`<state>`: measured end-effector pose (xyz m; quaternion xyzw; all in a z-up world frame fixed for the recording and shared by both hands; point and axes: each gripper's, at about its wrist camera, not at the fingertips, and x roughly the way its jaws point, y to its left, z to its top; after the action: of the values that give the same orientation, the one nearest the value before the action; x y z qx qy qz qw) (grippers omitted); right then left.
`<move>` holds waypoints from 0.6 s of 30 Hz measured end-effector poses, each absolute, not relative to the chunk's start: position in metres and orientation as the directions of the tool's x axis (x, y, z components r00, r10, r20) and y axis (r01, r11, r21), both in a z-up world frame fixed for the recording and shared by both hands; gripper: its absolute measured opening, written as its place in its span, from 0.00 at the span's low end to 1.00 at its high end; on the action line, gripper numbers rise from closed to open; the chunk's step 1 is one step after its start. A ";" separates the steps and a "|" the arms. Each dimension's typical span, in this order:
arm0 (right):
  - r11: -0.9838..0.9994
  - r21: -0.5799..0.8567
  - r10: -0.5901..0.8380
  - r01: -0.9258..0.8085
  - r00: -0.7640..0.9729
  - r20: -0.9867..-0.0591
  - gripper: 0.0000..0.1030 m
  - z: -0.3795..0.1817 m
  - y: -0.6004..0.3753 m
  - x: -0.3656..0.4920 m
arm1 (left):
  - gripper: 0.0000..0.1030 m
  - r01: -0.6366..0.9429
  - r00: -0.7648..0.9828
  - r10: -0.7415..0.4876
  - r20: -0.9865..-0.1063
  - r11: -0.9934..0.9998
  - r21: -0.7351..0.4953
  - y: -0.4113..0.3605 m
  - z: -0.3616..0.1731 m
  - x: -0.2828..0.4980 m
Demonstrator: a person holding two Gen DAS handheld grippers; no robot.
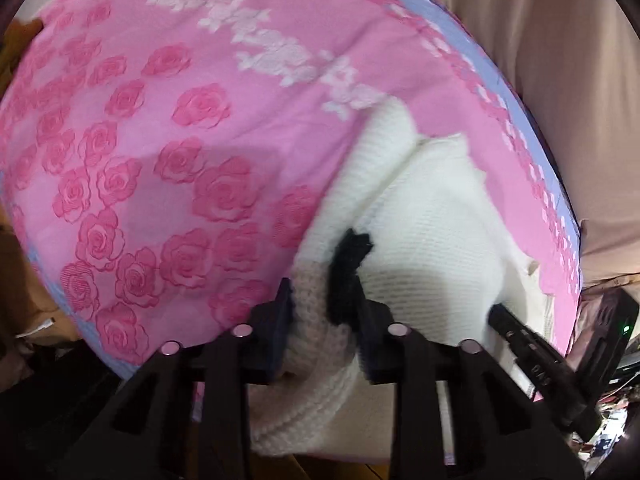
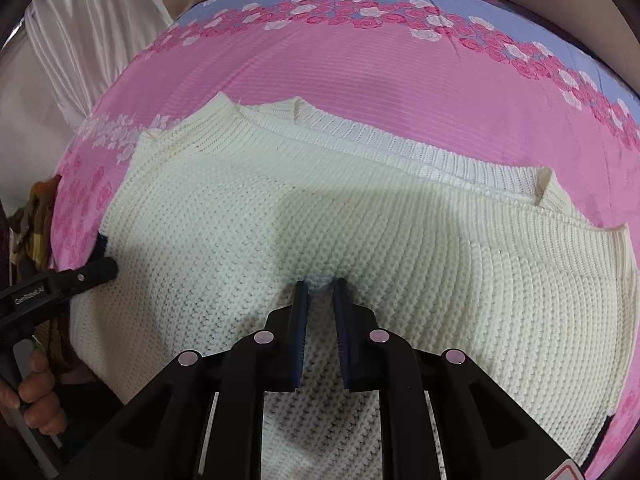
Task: Fold small clothes
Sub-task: 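Grasp the folded sweater edge with the left gripper and lift it over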
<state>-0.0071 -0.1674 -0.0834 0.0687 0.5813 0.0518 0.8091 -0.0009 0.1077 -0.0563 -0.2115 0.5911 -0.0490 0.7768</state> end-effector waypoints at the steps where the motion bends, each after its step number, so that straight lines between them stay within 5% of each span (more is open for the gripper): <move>1: 0.981 0.192 0.179 0.008 0.325 -0.929 0.12 -0.081 -0.171 -0.010 | 0.21 -0.135 0.317 -0.339 -0.886 0.908 -0.396 0.098 -0.043 -0.001; 10: 0.926 0.322 0.207 0.196 0.450 -0.869 0.21 -0.042 -0.255 -0.088 | 0.18 0.429 0.339 -0.480 -0.809 0.844 -0.321 -0.074 0.074 -0.036; 18: 0.831 0.307 0.053 0.463 0.483 -0.874 0.25 -0.038 -0.357 -0.189 | 0.26 0.670 0.102 -0.338 -0.936 0.718 -0.186 -0.216 -0.015 -0.087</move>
<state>-0.1887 -0.3570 -0.0378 0.2620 0.4928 -0.1249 0.8203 -0.0865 -0.2156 -0.0154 0.1450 0.5736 -0.3462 0.7281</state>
